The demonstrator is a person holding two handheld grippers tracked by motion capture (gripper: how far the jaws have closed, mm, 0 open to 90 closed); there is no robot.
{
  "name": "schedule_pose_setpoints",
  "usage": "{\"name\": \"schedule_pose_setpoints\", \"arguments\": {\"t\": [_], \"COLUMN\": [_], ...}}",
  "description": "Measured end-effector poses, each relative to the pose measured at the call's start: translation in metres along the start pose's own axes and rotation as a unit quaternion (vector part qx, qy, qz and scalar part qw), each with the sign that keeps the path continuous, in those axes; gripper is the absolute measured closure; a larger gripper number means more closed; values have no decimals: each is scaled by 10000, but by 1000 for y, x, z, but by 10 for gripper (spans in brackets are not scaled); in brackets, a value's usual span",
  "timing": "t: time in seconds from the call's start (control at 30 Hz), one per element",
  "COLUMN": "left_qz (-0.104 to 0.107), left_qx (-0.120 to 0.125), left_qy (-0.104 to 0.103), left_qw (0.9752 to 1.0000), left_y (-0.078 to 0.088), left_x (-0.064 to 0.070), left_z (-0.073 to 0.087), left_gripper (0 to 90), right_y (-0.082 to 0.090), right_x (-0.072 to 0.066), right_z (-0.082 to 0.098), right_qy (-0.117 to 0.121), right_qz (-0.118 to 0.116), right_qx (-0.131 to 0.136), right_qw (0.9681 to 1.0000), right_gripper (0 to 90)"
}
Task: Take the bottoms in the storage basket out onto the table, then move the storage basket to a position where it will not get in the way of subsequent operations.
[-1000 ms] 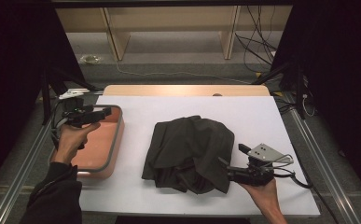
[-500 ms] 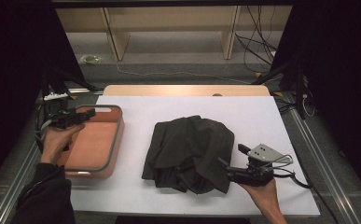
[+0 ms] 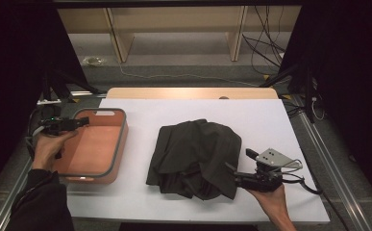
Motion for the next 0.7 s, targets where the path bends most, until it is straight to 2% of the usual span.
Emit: {"name": "schedule_pose_setpoints", "arguments": {"t": [0.1,0.23,0.33,0.43,0.6,0.7], "left_qz": [-61,-270,-239,-302,-414,-428], "left_qx": [-40,-268,-276,-313,-522,-546], "left_qy": [3,-9,43,68,-47,-66], "left_qw": [10000,9993,9993,9990,9978,9976], "left_y": [1,-1,0,0,-4,-4], "left_x": [-5,-16,-19,-22,-27,-28], "left_z": [1,10,11,12,19,19], "left_gripper": [169,169,168,169,170,168], "right_y": [0,-1,-2,-2,-1,-1], "right_x": [0,0,-1,-1,-1,-2], "right_z": [0,-1,-1,-1,-1,0], "right_qy": [-22,-21,-27,1,13,16], "right_qz": [-11,-29,-31,-45,-38,-42], "right_qx": [9,29,25,-3,8,7], "right_qw": [10000,10000,10000,10000,10000,10000], "right_gripper": [159,160,159,159,159,159]}}
Point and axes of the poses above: each handheld gripper's, and its own axes: y roughly backward along the jaws, z roughly out of its underside, x roughly to its right, the point moved 7 cm from there along -y, roughly forward along the jaws, and after that the axes turned 4 degrees about z, right-handed, at the moved point
